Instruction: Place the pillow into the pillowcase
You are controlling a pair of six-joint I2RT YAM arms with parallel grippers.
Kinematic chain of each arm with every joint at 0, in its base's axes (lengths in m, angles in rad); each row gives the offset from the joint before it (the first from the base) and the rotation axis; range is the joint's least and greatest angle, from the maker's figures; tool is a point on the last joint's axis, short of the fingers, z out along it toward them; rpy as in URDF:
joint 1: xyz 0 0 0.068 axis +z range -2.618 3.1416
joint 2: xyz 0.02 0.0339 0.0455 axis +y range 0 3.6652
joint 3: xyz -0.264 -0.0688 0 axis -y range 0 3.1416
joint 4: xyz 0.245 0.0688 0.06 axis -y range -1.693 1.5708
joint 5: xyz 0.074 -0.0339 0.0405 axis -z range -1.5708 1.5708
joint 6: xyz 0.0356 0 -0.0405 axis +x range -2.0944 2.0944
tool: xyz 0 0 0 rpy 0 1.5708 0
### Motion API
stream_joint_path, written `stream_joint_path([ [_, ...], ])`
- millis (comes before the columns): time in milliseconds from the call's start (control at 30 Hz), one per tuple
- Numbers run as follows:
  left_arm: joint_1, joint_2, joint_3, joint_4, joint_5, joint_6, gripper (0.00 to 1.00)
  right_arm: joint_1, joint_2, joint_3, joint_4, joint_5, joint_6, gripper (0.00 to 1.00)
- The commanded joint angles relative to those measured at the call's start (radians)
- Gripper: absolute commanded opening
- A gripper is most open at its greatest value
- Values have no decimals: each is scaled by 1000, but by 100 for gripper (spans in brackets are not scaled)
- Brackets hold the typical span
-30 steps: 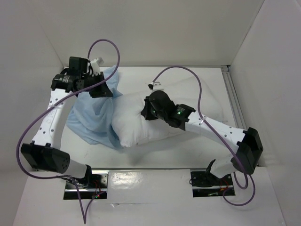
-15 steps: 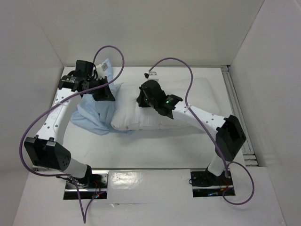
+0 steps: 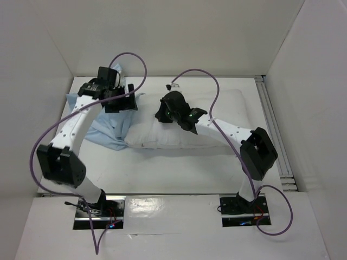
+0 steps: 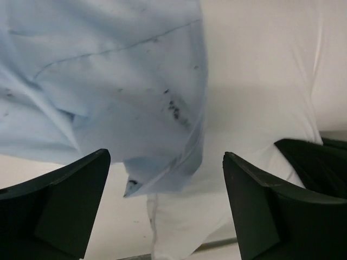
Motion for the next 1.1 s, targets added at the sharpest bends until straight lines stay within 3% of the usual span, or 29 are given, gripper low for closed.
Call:
stream_joint_path([
  [0,-1,-236,-127,42,-178,-81,97,-43,1,-21,15,-8,4,0],
  [100,19,-330,-305,100,-179,-164,84,-53,1,-21,15,-33,-5,0],
  [200,31,-417,-469,142,-169,-256,63,-63,-10,-11,15,-44,-5,0],
  [267,56,-466,-551,184,-157,-294,59,-63,-10,-11,15,-44,-5,0],
  [333,106,-500,-677,272,-75,-345,59,-72,-10,-1,15,-65,-14,0],
  [433,156,-577,-841,419,39,-411,73,-81,-1,9,15,-77,-14,0],
  [600,165,-629,-1060,696,223,-478,73,-81,9,18,15,-96,-14,0],
  [700,165,-629,-1095,812,257,-502,71,-81,19,36,5,-96,-23,0],
  [967,165,-488,-1095,912,257,-502,69,-81,29,47,5,-96,-23,0],
  [1067,156,-458,-1095,953,269,-511,60,-81,29,59,-6,-96,-23,0],
])
